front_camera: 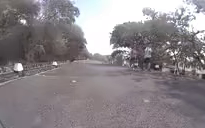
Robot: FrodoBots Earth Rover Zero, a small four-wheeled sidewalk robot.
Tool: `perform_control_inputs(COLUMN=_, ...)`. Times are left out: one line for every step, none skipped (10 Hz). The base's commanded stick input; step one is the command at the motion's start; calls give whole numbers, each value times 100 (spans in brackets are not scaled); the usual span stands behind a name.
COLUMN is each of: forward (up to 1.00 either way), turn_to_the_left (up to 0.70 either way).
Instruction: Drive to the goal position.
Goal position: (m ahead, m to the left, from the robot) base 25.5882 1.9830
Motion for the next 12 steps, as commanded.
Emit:
perform_control_inputs(forward=0, turn_to_the_left=0)
perform_control_inputs(forward=24, turn_to_the_left=0)
perform_control_inputs(forward=51, turn_to_the_left=1)
perform_control_inputs(forward=85, turn_to_the_left=1)
perform_control_inputs(forward=85, turn_to_the_left=1)
perform_control_inputs(forward=85, turn_to_the_left=1)
perform_control_inputs(forward=85, turn_to_the_left=1)
perform_control_inputs(forward=85, turn_to_the_left=1)
perform_control_inputs(forward=85, turn_to_the_left=1)
perform_control_inputs(forward=85, turn_to_the_left=1)
perform_control_inputs(forward=85, turn_to_the_left=1)
perform_control_inputs(forward=85, turn_to_the_left=1)
